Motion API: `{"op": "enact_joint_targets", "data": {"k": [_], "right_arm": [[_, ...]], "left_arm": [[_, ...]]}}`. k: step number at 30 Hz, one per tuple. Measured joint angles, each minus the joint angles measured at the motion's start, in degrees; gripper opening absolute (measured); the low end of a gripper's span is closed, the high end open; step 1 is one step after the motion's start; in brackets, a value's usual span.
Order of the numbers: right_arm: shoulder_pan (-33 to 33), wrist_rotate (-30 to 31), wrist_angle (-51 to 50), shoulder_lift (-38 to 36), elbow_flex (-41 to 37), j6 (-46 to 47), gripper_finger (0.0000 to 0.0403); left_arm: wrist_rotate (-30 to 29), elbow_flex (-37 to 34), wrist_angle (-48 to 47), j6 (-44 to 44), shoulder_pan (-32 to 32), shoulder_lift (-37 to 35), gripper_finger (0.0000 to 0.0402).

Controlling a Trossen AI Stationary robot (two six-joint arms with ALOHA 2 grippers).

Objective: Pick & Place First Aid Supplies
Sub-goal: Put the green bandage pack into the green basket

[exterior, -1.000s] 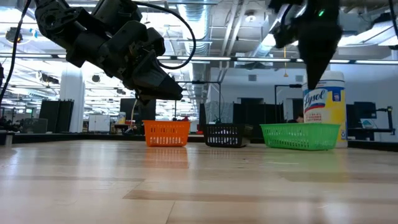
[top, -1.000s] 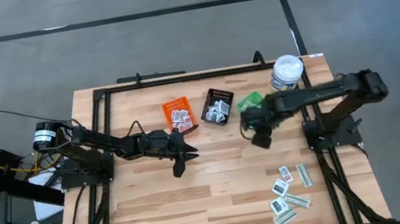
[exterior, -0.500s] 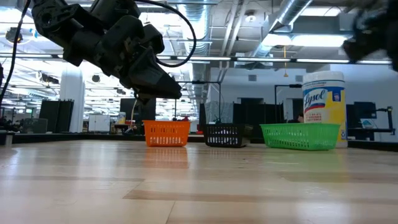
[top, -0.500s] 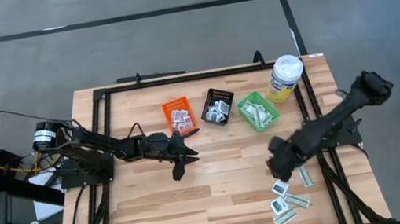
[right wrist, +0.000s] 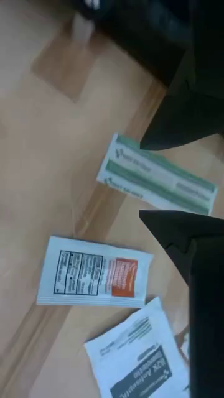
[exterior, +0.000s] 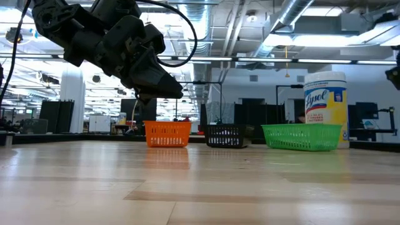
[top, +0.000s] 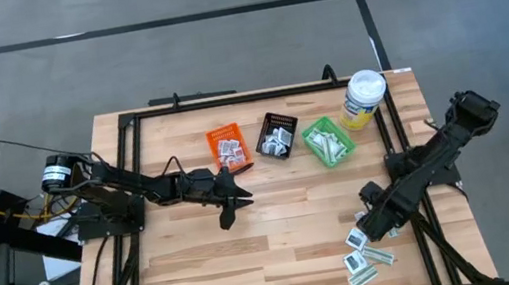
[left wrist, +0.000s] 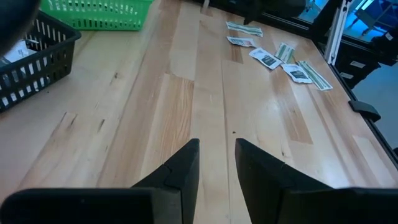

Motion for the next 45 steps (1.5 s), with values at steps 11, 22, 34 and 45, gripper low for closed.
{"op": "enact_joint_targets", "data": {"k": [11, 22, 34, 45], "right_arm": [[0.57, -0.67, 11.09, 3.14, -5.59, 0.58, 0.0107], [0.63, 0.66, 12.50, 3.41, -5.62, -1.51, 0.0006], [-3.56, 11.07, -10.30, 3.67, 4.63, -11.63, 0.0005], [-23.96, 27.35, -14.42, 3.57, 7.44, -33.51, 0.0004]], "left_arm": [[-0.01, 0.00, 0.01, 0.00, 0.00, 0.00, 0.0104], [-0.02, 0.00, 0.02, 0.00, 0.00, 0.00, 0.0104], [-0.06, 0.00, 0.13, 0.00, 0.00, 0.00, 0.0104], [-0.24, 0.00, 1.05, 0.00, 0.00, 0.00, 0.0104]]}}
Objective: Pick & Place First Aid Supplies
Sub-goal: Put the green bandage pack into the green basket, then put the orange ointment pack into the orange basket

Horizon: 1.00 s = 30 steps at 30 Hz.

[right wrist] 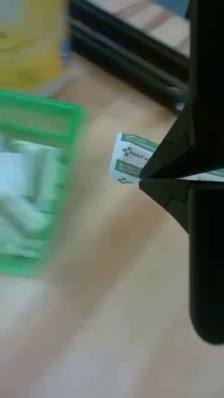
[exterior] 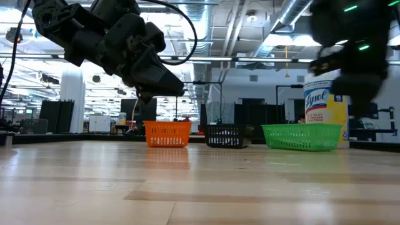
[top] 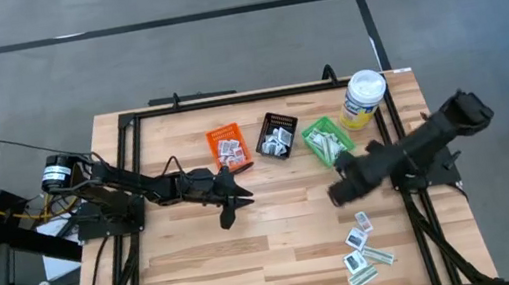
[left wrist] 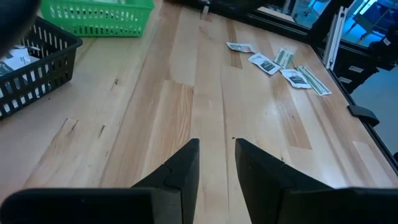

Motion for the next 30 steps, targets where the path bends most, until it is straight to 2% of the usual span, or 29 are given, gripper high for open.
{"op": "enact_joint_targets", "data": {"k": [5, 11, 18, 24, 30], "right_arm": [[-10.36, 6.49, 7.35, 0.00, 0.02, -13.32, 0.0002], [-19.05, 13.49, 18.28, -0.01, 0.02, -26.38, 0.0005], [-25.22, 10.04, 26.67, -0.02, 0.02, -36.73, 0.0035], [-25.69, 8.70, 26.86, -0.02, 0.02, -37.19, 0.0078], [-22.80, 5.18, 26.64, -0.02, 0.02, -33.80, 0.0109]], "left_arm": [[0.00, 0.00, 0.42, 0.00, 0.00, 0.00, 0.0104], [0.00, 0.00, 0.59, 0.00, 0.00, 0.00, 0.0104], [0.00, 0.00, 0.57, 0.00, 0.00, 0.00, 0.0104], [0.00, 0.00, 0.57, 0.00, 0.00, 0.00, 0.0104], [0.00, 0.00, 0.55, 0.00, 0.00, 0.00, 0.0104]]}}
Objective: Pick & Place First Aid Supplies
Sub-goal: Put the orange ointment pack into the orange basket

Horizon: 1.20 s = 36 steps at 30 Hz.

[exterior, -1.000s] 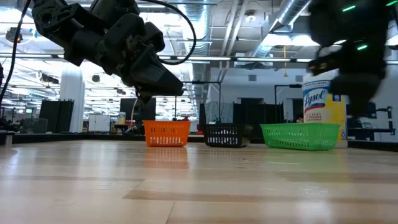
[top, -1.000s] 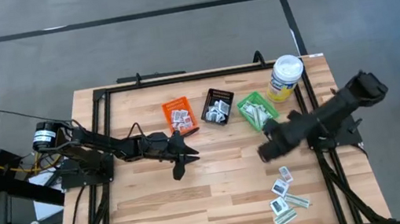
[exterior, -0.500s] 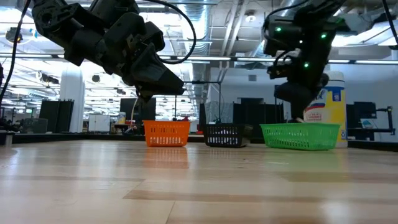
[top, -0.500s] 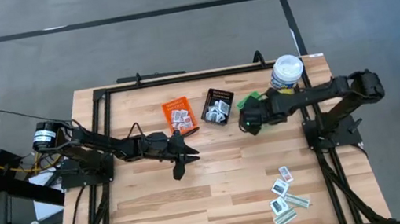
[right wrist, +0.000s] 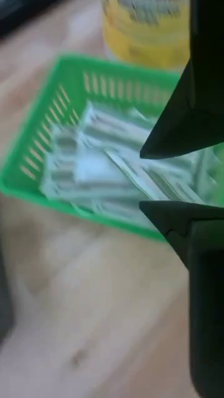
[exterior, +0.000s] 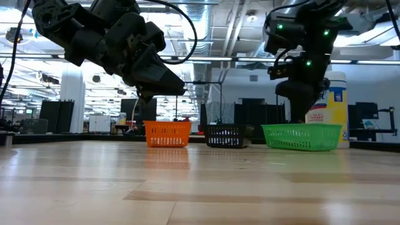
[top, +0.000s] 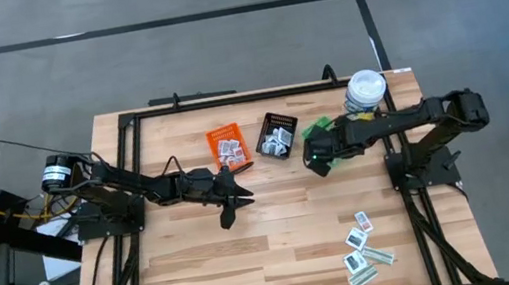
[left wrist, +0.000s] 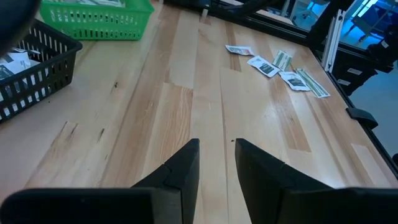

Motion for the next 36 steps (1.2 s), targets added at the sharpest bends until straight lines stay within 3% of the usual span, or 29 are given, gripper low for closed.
{"op": "enact_joint_targets", "data": {"k": [6, 11, 20, 23, 36], "right_arm": [[4.81, -5.68, -3.00, 0.00, 0.00, 8.54, 0.0125], [10.75, -6.89, -6.27, -0.51, 0.00, 14.99, 0.0132], [22.37, 0.54, -8.47, -3.29, 0.11, 26.84, 0.0133], [26.72, 0.16, -8.20, -4.20, 0.11, 31.50, 0.0133], [46.35, -14.16, -3.36, 3.04, 0.09, 56.45, 0.0117]], "left_arm": [[0.00, 0.00, -0.04, 0.00, 0.00, 0.00, 0.0104], [0.00, 0.00, -0.08, 0.00, 0.00, 0.00, 0.0104], [0.00, 0.00, -0.11, 0.00, 0.02, 0.00, 0.0104], [0.00, 0.00, -0.09, 0.00, 0.00, 0.00, 0.0104], [0.02, 0.00, -0.28, 0.00, 0.00, 0.00, 0.0104]]}}
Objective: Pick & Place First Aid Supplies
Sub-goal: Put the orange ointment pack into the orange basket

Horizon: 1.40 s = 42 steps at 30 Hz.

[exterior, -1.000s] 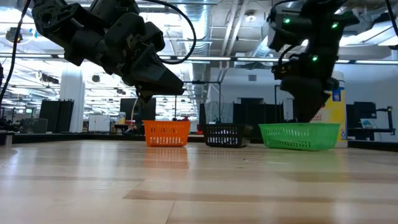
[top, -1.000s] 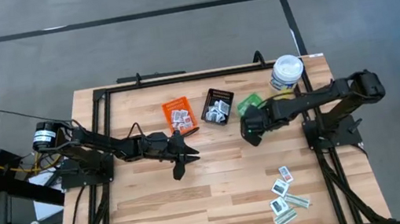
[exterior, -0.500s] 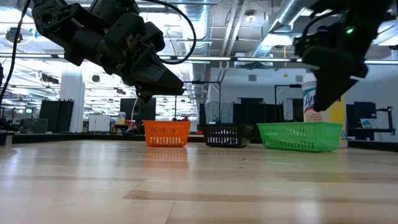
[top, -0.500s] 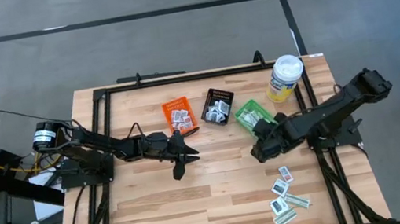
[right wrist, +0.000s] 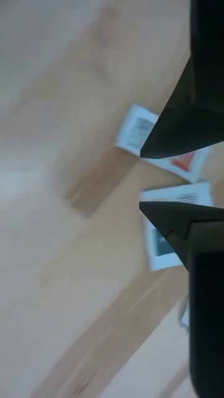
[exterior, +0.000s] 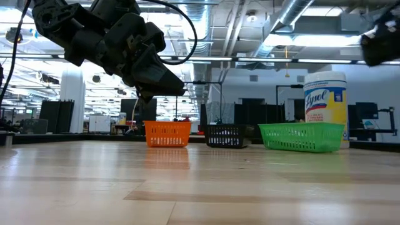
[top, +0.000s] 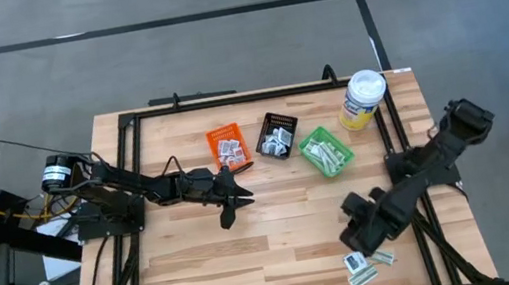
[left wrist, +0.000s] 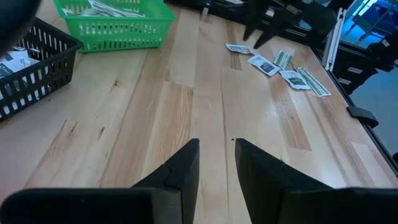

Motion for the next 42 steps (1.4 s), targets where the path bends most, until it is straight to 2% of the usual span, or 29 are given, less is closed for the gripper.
{"op": "enact_joint_targets", "data": {"k": [3, 7, 14, 26, 31, 39, 42], "right_arm": [[2.29, -2.23, -0.19, 1.84, 0.00, 4.89, 0.0113], [3.37, -2.25, -1.40, 4.21, 0.00, 6.29, 0.0112], [0.70, -1.73, -1.12, 8.03, -0.02, 3.84, 0.0112], [-0.70, -3.20, -3.08, 8.21, 0.02, 5.78, 0.0107], [-0.75, -5.13, -2.83, 8.21, 0.04, 5.84, 0.0081], [-0.73, -5.69, -0.88, 8.21, 0.04, 3.94, 0.0013], [-0.82, -5.39, -0.44, 8.25, 0.47, 2.16, 0.0004]], "left_arm": [[-0.01, 0.02, 0.01, 0.01, 0.01, 0.00, 0.0104], [-0.02, 0.02, 0.02, 0.02, 0.07, 0.00, 0.0104], [-0.02, 0.02, 0.26, 0.01, 0.07, 0.00, 0.0104], [0.00, 0.02, 0.35, 0.02, 0.04, 0.00, 0.0104], [-0.01, 0.02, 0.33, 0.02, 0.04, 0.00, 0.0104], [0.00, 0.02, 0.33, 0.01, 0.04, 0.00, 0.0104], [0.00, 0.02, 0.35, 0.02, 0.05, 0.00, 0.0104]]}}
